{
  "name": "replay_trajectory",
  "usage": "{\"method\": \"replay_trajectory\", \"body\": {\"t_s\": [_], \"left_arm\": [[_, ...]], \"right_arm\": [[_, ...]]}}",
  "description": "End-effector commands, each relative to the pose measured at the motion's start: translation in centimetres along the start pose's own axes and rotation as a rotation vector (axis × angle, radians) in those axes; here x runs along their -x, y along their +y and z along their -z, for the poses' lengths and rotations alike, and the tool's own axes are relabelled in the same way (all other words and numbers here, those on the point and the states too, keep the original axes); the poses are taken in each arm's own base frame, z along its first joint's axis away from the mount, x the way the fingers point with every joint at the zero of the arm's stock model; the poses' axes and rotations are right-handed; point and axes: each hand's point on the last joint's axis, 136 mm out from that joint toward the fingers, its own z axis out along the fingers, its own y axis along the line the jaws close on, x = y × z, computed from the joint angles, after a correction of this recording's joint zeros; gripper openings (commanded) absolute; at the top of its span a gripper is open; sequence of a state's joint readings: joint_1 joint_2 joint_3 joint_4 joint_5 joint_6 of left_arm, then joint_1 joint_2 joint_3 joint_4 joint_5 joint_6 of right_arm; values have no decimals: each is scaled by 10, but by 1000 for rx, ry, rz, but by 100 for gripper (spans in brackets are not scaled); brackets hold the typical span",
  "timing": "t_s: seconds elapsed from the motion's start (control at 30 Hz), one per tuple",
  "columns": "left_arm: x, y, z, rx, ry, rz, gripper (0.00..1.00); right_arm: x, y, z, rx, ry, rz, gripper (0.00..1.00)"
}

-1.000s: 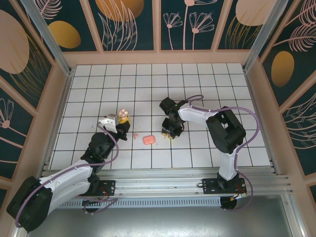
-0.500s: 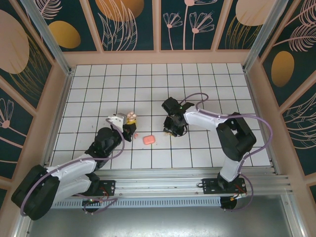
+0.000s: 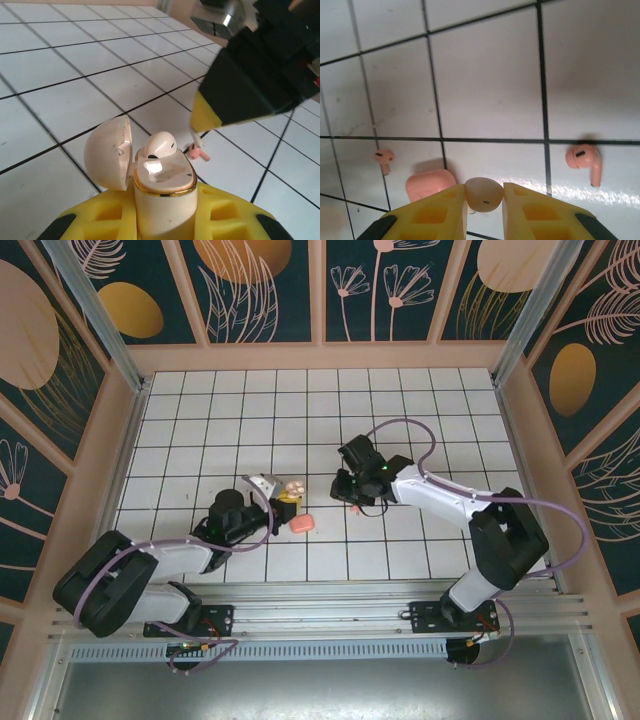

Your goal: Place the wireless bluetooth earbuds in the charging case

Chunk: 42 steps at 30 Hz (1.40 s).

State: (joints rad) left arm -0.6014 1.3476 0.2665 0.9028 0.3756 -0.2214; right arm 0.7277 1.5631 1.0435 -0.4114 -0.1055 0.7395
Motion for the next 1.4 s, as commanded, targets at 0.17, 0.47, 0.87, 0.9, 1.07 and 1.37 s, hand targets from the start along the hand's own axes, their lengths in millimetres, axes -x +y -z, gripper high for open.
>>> {"method": "replay_trajectory", "body": {"t_s": [0.17,0.47,0.87,0.9,1.07,1.37], "left_arm": [[36,-35,-4,-204,-157,-163,10],[39,-39,-12,-233,-140,-264,10],[53,-39,-16,-234,-193,-248,9],[54,-39,-16,-234,-195,-244,10],[61,-39,-17,-234,-211,-241,9],[68,-39,-17,-222,-230,-234,9]], "right_arm": [[29,28,49,134,-232,174,24],[31,59,96,310,-366,258,23],[19,101,108,407,-393,373,23],[18,102,108,411,-393,375,24],[13,109,103,427,-380,391,24],[7,114,102,441,-365,413,24]]}}
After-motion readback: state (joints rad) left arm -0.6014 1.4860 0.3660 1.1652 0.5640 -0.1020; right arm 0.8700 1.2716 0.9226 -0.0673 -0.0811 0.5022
